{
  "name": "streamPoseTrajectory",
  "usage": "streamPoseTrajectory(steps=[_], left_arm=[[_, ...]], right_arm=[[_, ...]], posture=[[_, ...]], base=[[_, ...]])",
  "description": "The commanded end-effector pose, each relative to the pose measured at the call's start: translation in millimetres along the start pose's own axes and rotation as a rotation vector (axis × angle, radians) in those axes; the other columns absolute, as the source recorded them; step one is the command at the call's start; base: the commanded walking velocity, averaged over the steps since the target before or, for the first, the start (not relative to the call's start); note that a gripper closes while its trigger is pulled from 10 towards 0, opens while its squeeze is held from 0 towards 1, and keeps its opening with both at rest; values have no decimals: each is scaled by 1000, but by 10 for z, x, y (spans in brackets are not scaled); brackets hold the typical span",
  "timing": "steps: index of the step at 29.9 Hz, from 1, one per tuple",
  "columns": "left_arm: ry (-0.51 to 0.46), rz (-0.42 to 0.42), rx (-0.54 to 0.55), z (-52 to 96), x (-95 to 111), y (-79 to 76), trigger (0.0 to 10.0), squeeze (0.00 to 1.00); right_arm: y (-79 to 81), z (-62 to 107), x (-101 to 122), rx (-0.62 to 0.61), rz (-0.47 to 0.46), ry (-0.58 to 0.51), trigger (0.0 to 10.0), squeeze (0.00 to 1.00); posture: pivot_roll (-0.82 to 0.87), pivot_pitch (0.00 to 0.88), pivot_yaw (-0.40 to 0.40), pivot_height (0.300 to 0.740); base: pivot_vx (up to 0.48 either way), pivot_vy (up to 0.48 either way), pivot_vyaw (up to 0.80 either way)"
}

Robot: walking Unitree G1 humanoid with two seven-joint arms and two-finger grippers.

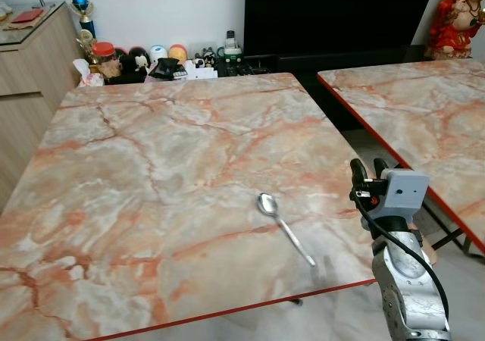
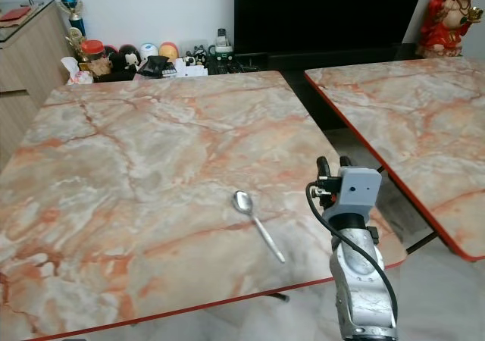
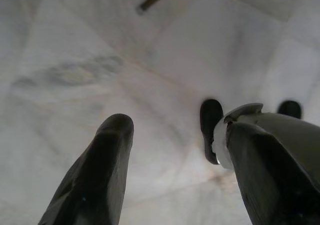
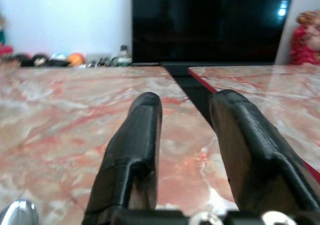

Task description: Setting the table

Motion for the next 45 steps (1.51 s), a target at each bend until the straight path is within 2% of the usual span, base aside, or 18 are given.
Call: streamPoseTrajectory(steps=[1, 4, 8, 20, 26, 30, 32, 34, 40, 42, 43, 45], left_arm=[[22, 7, 11, 18, -78, 56, 10000, 0], [24, 8, 10, 19, -87, 51, 10000, 0], [25, 8, 8, 18, -89, 46, 10000, 0], [24, 8, 5, 16, -87, 35, 10000, 0], [26, 3, 4, 18, -97, 34, 10000, 0], [30, -7, 4, 21, -108, 40, 10000, 0], [31, -10, 4, 21, -109, 40, 10000, 0], [34, -23, 0, 23, -115, 42, 10000, 0], [44, -78, -18, 22, -123, 22, 10000, 0], [43, -77, -18, 22, -124, 19, 10000, 0], [43, -75, -18, 22, -127, 17, 10000, 0], [43, -75, -19, 22, -132, 12, 10000, 0]], right_arm=[[144, 26, -53, 62, 2, 23, 10000, 0], [242, 55, -79, 118, 35, 26, 10000, 0], [307, 65, -31, 163, 25, 2, 10000, 0], [349, 85, -37, 196, 20, 1, 10000, 0], [299, 79, -105, 156, 12, 38, 10000, 0], [266, 132, -322, 116, 26, 172, 10000, 0], [265, 146, -351, 113, 24, 190, 10000, 0], [244, 244, -444, 77, 3, 277, 10000, 0], [330, 354, -550, 110, -44, 371, 10000, 0], [348, 384, -601, 123, -25, 400, 10000, 0], [365, 410, -639, 135, -34, 424, 10000, 1000], [369, 448, -698, 148, -24, 457, 10000, 1000]], posture=[[-27, 77, -11, 740], [-27, 77, -12, 740], [-28, 77, -13, 740], [-28, 77, -13, 740], [-28, 77, -13, 740], [-25, 82, -12, 740], [-25, 82, -12, 740], [-28, 87, -11, 740], [-31, 90, -7, 740], [-32, 89, -8, 740], [-31, 90, -9, 740], [-31, 90, -9, 740]], base=[[0, 0, 0], [0, 0, 0], [0, 0, 350], [0, 0, 800], [0, 0, 133], [0, 0, 0], [0, 0, 0], [0, 0, 0], [0, 0, 0], [0, 0, 0], [0, 0, 0], [0, 0, 0]])
Point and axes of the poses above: a point about 5 cm out from each wrist's last joint towards the gripper, its own z axis pointing back from the gripper into the wrist, its own x axis along the axis of the wrist's last joint, y = z × x, the point moved 4 cm from there along -z, pointing out of the wrist towards the gripper, and after that the axes turned 13 degrees about z, right-handed, at the moved point
